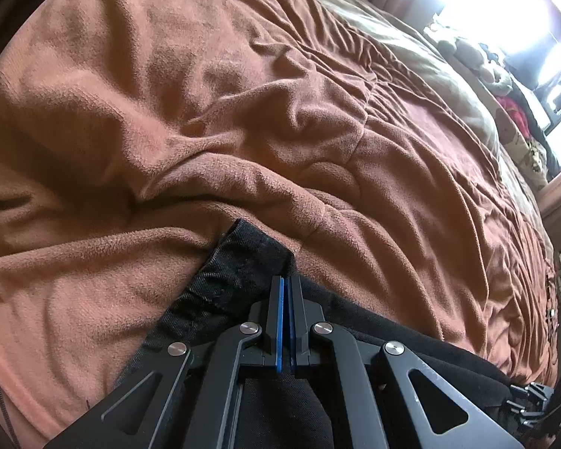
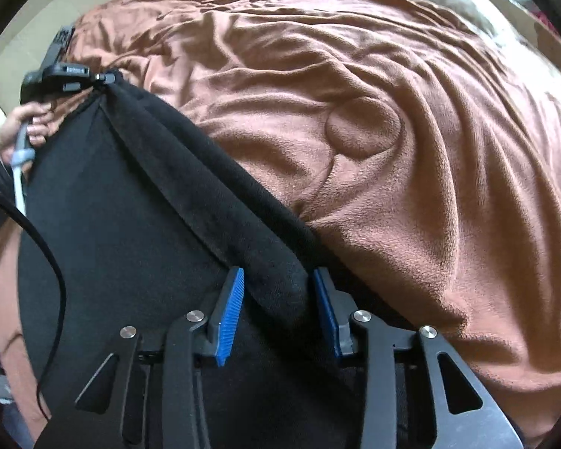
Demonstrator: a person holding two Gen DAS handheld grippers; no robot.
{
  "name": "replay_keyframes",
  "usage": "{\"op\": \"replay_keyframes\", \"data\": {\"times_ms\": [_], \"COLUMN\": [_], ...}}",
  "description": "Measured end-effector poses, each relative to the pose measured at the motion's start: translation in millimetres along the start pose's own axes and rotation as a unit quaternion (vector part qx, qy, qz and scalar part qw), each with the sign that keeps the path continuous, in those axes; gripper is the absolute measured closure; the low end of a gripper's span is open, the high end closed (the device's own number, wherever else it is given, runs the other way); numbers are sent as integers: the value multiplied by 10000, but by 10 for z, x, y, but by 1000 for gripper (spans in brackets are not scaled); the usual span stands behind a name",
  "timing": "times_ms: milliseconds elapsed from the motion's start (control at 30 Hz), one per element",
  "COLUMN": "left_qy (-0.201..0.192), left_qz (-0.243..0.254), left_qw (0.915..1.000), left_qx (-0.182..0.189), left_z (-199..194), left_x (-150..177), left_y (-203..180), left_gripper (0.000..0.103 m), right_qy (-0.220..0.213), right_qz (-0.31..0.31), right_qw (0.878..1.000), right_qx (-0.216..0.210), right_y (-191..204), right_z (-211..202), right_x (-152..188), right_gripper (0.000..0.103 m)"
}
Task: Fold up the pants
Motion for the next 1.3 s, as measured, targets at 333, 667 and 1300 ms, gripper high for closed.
{"op": "replay_keyframes", "data": {"times_ms": [333, 667, 1300], "left_qy": [-7, -48, 124], "left_qz": [52, 138, 110], "left_qw": [10000, 9999, 9997], "left_qx": [21, 24, -165], "left_z": [4, -55, 4], "left_x": [5, -69, -109], "left_y": [-14, -35, 34], "left_gripper": [101, 101, 53], "right_qy": [-87, -444, -874], "right_qz": [135, -753, -216], "right_qw": [9999, 9931, 9781], "right_qx": [0, 787, 1875], "right_y": [-110, 251, 239], "right_z": [71, -129, -50], "right_x": [14, -29, -88], "right_gripper": [70, 103, 103]}}
Point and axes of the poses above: each gripper's, at about its wrist camera, not at the fingertips, and z roughly the way its jaws point, y to its left, x to its underside, the point moved 4 cm from there along z, roughly the way its jaws point, and after that the axes turned 15 degrees about -y, right-handed, at the moved point
